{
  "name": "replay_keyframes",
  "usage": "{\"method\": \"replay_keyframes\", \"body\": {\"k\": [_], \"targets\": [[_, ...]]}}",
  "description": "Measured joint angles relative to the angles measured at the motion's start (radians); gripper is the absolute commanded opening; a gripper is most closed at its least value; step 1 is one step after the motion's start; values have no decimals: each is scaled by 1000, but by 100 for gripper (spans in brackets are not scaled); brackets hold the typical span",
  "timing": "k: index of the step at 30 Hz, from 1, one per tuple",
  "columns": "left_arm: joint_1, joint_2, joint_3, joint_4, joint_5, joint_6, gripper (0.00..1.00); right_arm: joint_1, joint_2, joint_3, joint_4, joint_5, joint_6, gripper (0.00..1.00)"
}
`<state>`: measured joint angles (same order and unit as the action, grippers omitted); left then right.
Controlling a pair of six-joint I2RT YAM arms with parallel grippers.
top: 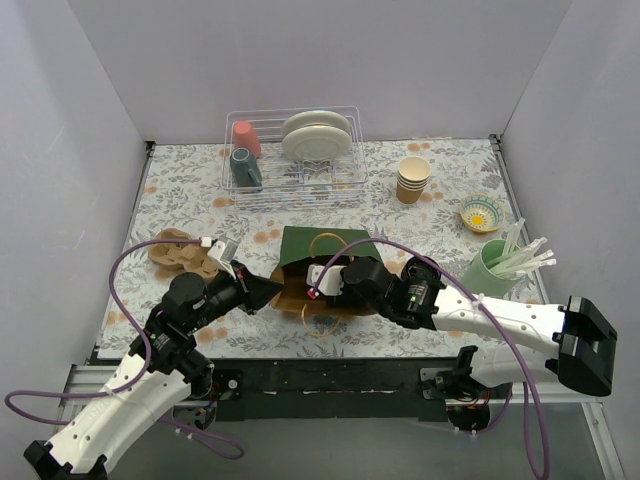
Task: Pack the takeout coffee
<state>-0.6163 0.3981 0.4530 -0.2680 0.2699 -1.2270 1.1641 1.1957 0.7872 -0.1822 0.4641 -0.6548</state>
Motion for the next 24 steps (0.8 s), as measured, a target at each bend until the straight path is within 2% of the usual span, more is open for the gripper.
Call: {"method": "replay_keyframes", "body": {"k": [24], "targets": [[0, -9, 0, -1, 4, -5, 0, -13, 51, -66, 188, 10, -102, 29]]}}
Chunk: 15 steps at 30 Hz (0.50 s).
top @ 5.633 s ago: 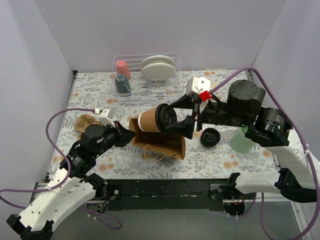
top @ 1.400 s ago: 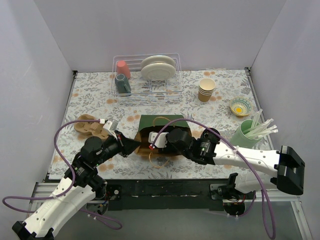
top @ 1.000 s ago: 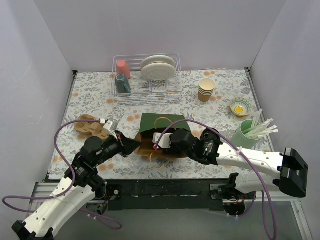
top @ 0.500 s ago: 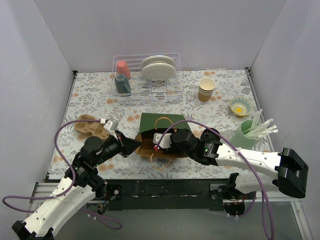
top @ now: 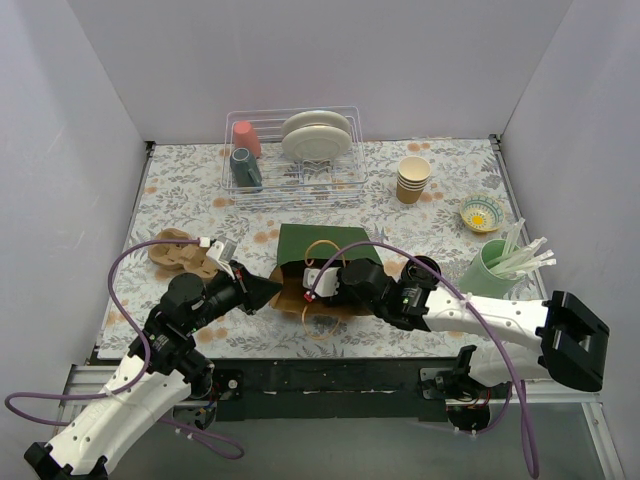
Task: Pack the takeout coffee
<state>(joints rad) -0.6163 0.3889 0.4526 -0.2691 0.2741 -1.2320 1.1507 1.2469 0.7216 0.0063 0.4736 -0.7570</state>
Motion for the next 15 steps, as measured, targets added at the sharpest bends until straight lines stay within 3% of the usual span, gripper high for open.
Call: {"method": "replay_keyframes", "body": {"k": [15], "targets": [[0, 0, -2, -3, -2, -27, 0, -29, 56, -18, 112, -2, -5, 32]]}}
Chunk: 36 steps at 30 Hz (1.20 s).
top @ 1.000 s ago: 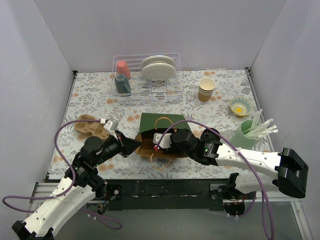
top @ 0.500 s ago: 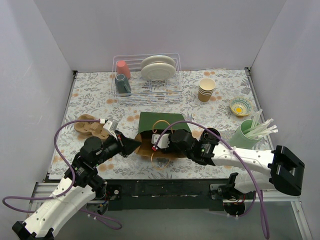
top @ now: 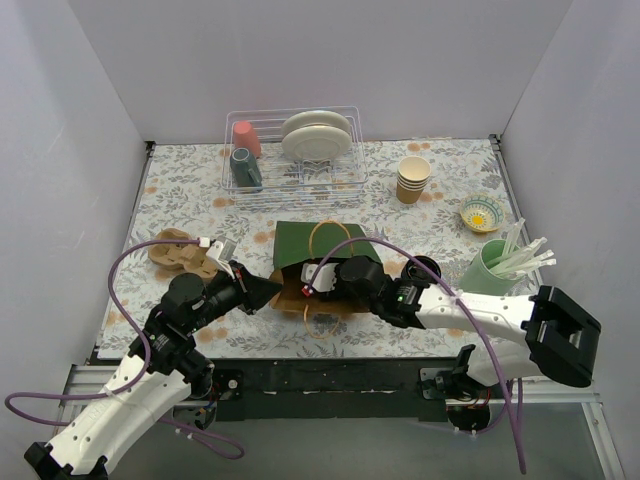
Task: Pack the takeout coffee
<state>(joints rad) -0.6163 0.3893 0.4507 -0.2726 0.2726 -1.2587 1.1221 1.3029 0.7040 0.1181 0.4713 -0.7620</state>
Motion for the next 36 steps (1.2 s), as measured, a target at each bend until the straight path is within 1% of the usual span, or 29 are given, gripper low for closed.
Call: {"method": "replay_keyframes", "body": {"k": [17, 20, 24, 29, 33, 36], "targets": [[0, 18, 0, -12, -20, -15, 0, -30, 70, 0, 95, -3, 14, 37], [0, 18, -2, -13, -27, -18, 0, -35, 79, 0, 103, -3, 21, 40], [0, 18, -2, -13, -28, -23, 0, -37, 80, 0, 110, -4, 24, 48], [0, 18, -2, -13, -31, -23, 0, -43, 80, 0, 110, -15, 25, 48], [0, 20, -2, -12, -34, -23, 0, -48, 80, 0, 110, -24, 25, 64], [0, 23, -2, -12, -35, -24, 0, -51, 80, 0, 109, -30, 25, 68]]}}
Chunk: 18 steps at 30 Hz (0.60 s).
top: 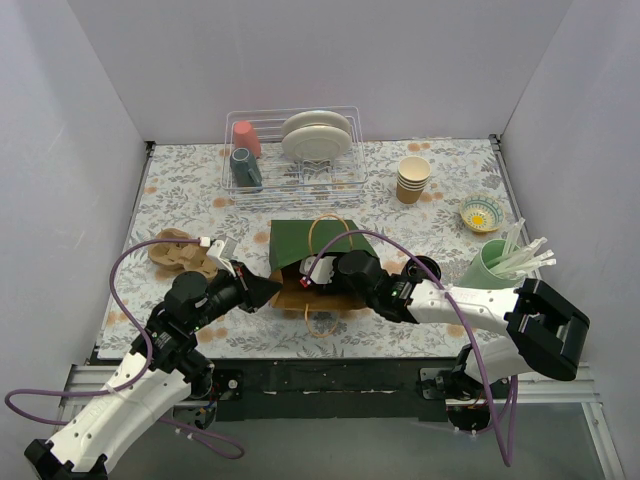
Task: Pack the takeout coffee
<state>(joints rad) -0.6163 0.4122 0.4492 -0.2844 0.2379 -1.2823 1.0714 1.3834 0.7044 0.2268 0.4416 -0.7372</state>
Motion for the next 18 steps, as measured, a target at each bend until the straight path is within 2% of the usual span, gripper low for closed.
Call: {"method": "replay_keyframes", "body": {"k": [4, 6, 11, 18], "targets": [[0, 5, 0, 0, -3, -1, 0, -4, 0, 6, -11, -8, 1, 72], [0, 8, 0, 0, -2, -1, 0, -5, -1, 10, -22, -16, 1, 79], [0, 19, 0, 0, -2, -2, 0, -12, -3, 24, -59, -43, 5, 87], [0, 21, 0, 0, -6, -16, 0, -14, -3, 46, -121, -74, 16, 91]]}}
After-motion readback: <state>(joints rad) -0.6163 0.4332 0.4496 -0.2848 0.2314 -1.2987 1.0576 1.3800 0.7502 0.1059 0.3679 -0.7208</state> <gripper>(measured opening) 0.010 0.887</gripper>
